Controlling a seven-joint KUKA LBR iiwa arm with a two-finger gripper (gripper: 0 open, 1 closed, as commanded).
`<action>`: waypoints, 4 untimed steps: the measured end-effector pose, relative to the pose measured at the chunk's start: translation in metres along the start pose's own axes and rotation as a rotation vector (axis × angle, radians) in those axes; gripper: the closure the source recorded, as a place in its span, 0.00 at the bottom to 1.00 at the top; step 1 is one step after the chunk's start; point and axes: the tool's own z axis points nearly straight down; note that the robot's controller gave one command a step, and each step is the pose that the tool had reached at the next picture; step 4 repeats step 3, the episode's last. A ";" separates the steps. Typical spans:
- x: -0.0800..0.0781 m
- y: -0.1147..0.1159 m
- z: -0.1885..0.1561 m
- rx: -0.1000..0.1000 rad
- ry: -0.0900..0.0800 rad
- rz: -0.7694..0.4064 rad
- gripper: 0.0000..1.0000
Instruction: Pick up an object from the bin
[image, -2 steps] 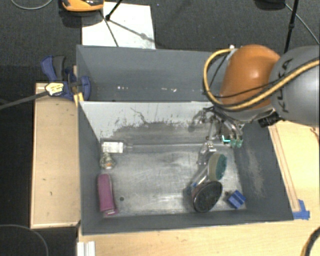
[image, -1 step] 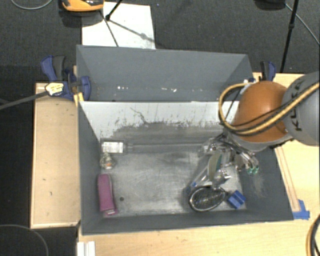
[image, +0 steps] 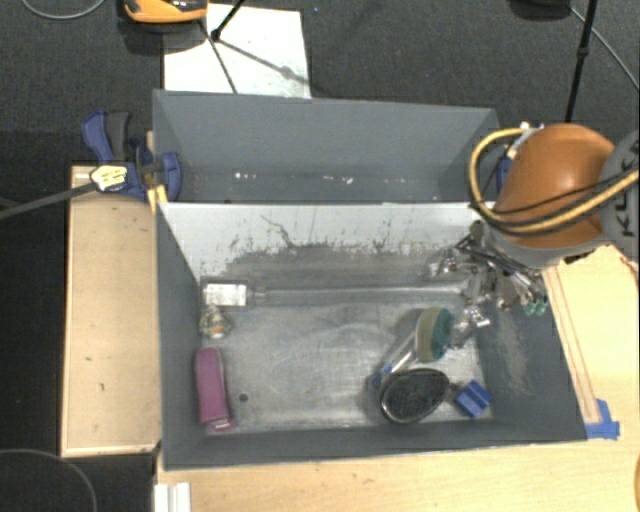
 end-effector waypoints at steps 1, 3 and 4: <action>0.010 0.018 0.089 -0.004 0.001 -0.626 0.00; 0.032 -0.031 -0.069 -0.001 0.001 -1.091 1.00; 0.032 -0.031 -0.069 -0.001 0.001 -1.091 1.00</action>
Offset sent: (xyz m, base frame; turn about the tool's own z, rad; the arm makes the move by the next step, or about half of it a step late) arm -0.0149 0.0141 -0.0908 -0.6273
